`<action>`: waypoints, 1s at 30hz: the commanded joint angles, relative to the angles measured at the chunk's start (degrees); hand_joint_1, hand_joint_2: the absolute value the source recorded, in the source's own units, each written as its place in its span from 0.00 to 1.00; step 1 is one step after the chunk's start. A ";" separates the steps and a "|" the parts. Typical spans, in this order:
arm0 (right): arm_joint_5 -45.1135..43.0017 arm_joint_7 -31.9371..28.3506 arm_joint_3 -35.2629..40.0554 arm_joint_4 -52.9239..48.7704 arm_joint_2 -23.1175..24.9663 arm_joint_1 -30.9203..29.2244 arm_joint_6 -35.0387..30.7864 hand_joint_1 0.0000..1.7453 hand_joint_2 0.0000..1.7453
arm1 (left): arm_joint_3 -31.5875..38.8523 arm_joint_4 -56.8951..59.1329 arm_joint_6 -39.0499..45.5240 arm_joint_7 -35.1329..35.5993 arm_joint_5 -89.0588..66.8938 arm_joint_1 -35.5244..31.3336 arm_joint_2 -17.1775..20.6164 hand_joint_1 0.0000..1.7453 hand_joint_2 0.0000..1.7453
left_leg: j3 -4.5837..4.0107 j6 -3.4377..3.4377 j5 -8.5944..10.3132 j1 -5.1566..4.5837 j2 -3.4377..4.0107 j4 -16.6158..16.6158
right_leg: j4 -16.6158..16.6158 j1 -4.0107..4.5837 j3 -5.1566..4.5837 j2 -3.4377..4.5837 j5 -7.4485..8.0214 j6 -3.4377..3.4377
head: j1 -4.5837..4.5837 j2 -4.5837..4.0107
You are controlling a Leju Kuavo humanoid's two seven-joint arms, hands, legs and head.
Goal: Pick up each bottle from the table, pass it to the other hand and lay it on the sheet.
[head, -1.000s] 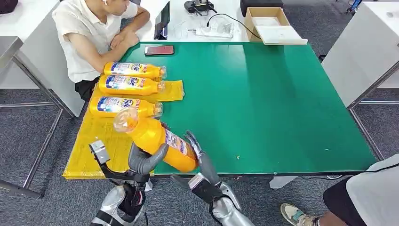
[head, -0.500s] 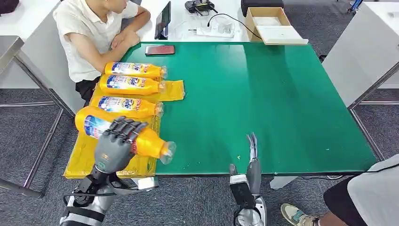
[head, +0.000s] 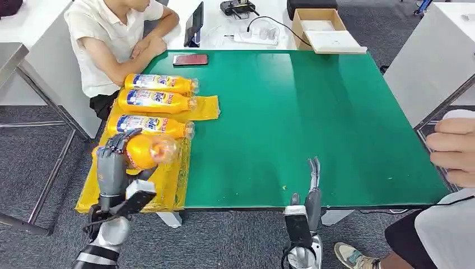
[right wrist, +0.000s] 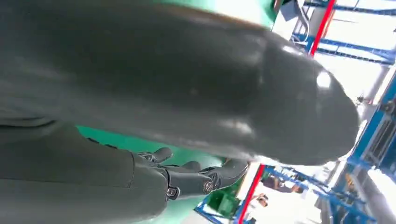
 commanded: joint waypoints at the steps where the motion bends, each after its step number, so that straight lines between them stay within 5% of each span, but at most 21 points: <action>1: -1.93 -1.79 -3.18 3.50 1.68 -1.63 2.12 0.00 0.00 | -5.79 3.09 -2.24 1.35 6.04 -4.28 3.76 1.00 1.00 | 0.06 -0.08 -0.01 0.06 -0.03 -0.01 | -0.02 0.06 0.09 -0.08 -0.02 -0.09 | 0.02 0.00; 3: -2.27 -1.79 -3.06 4.22 1.67 -2.19 2.18 0.00 0.00 | -7.62 7.58 4.56 3.75 -7.34 -6.51 5.68 1.00 1.00 | 0.09 -0.10 -0.02 0.06 -0.03 -0.02 | -0.02 0.07 0.12 -0.09 -0.04 -0.11 | 0.00 0.00; 4: -2.50 -1.45 -2.22 7.17 1.76 -4.29 5.79 0.00 0.00 | -13.97 22.74 -7.74 18.92 -23.34 -14.18 8.79 1.00 1.00 | 0.08 -0.08 0.01 0.05 0.00 -0.03 | -0.03 0.06 0.09 -0.06 -0.01 -0.09 | 0.02 0.00; 5: -2.18 -1.79 -2.11 9.72 2.34 -6.22 6.15 0.00 0.00 | -12.54 38.15 -2.57 13.97 -21.83 -20.18 6.20 1.00 1.00 | 0.19 -0.16 0.04 0.08 -0.09 -0.09 | -0.05 0.10 0.22 -0.20 -0.03 -0.17 | 0.02 0.00; 7: -1.94 -1.79 -1.97 10.50 2.77 -6.81 5.46 0.00 0.00 | -12.18 45.49 0.62 10.77 -20.75 -23.07 5.11 1.00 1.00 | 0.23 -0.09 0.13 0.00 -0.31 -0.16 | -0.11 0.01 0.24 -0.34 0.00 -0.09 | 0.00 0.00; 19: -1.84 -1.79 -1.21 13.34 3.11 -7.37 5.89 0.00 0.00 | -11.23 52.45 -1.54 14.60 -22.25 -24.25 3.46 1.00 1.00 | 0.21 -0.17 0.17 0.10 0.12 -0.08 | -0.03 0.11 0.20 -0.01 0.13 -0.29 | 0.02 -0.02; 25: -2.02 -1.79 -0.32 15.03 3.13 -8.34 5.53 0.00 0.00 | -16.26 58.12 1.60 20.20 -32.35 -26.71 3.67 1.00 1.00 | 0.12 -0.15 0.22 0.06 0.16 -0.06 | 0.00 0.07 0.08 0.06 0.19 -0.27 | 0.02 0.00; 30: -2.28 -1.79 -0.19 15.70 2.73 -8.70 5.65 0.00 0.00 | -16.63 58.91 -6.29 21.50 -33.32 -27.85 3.78 1.00 1.00 | 0.11 -0.15 0.21 0.08 0.17 -0.03 | 0.03 0.10 0.02 0.03 0.18 -0.26 | 0.02 0.00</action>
